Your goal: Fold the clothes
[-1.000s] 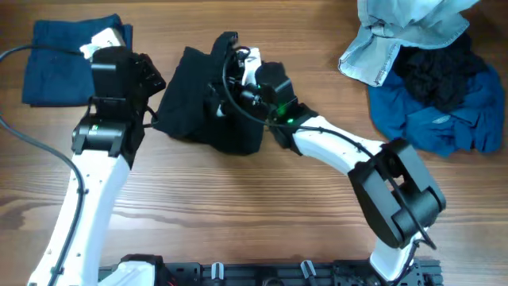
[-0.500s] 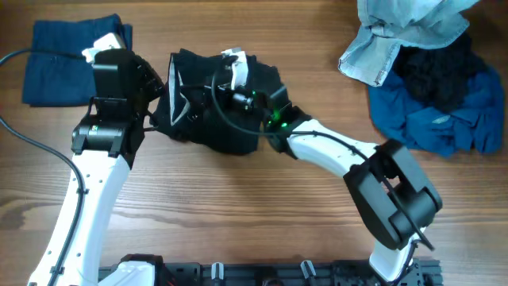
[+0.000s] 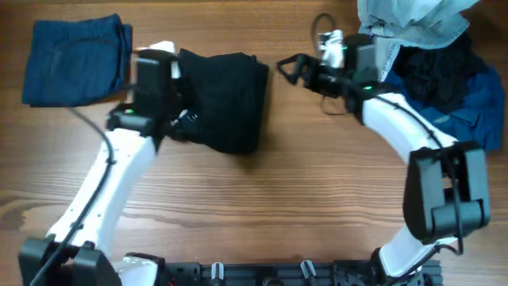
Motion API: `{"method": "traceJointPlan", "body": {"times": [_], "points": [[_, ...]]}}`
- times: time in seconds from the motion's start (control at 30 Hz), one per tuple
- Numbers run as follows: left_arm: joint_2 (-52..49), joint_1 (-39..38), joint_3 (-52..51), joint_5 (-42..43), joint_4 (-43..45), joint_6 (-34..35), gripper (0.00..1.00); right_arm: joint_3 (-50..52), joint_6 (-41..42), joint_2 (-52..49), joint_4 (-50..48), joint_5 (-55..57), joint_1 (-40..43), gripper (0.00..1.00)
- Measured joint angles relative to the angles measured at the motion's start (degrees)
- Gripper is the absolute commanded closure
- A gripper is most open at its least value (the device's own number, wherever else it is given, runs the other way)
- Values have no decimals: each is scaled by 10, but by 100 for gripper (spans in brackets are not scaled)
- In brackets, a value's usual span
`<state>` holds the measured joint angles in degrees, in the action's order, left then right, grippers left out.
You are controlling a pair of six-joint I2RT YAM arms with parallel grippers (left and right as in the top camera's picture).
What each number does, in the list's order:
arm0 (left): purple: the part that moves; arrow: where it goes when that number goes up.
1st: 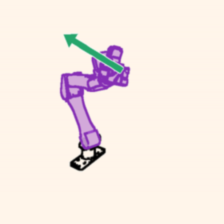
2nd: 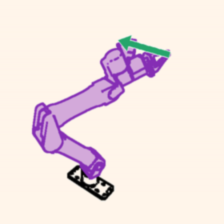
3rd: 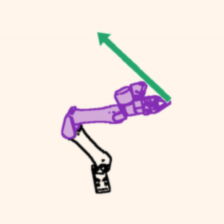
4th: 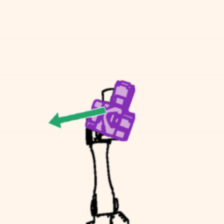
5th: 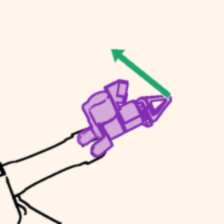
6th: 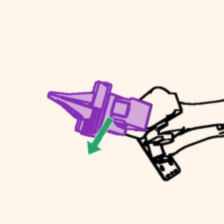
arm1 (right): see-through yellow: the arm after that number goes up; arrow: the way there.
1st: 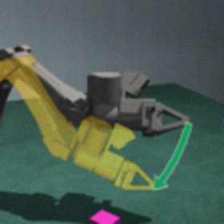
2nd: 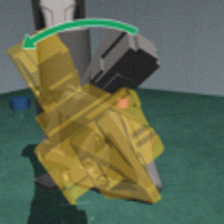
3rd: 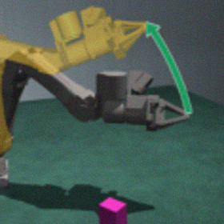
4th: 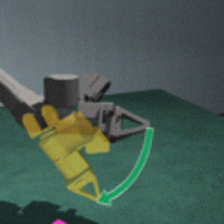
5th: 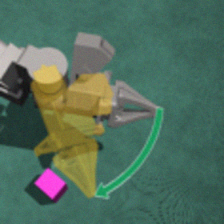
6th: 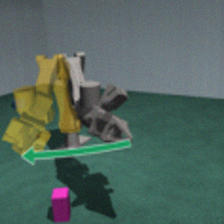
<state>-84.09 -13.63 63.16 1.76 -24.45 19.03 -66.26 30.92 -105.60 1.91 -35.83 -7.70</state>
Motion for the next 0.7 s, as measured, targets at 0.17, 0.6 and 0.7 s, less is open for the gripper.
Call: {"method": "traceJointPlan", "body": {"times": [0.17,0.6,0.7], "points": [[-49,-94,0,12,57,-22,35,0,-52,3,97,-12,81,0],[-242,-182,53,-127,103,-94,33,0,-118,4,170,3,135,0],[-247,-187,65,-157,120,-115,34,0,-118,4,172,3,135,0]]}}
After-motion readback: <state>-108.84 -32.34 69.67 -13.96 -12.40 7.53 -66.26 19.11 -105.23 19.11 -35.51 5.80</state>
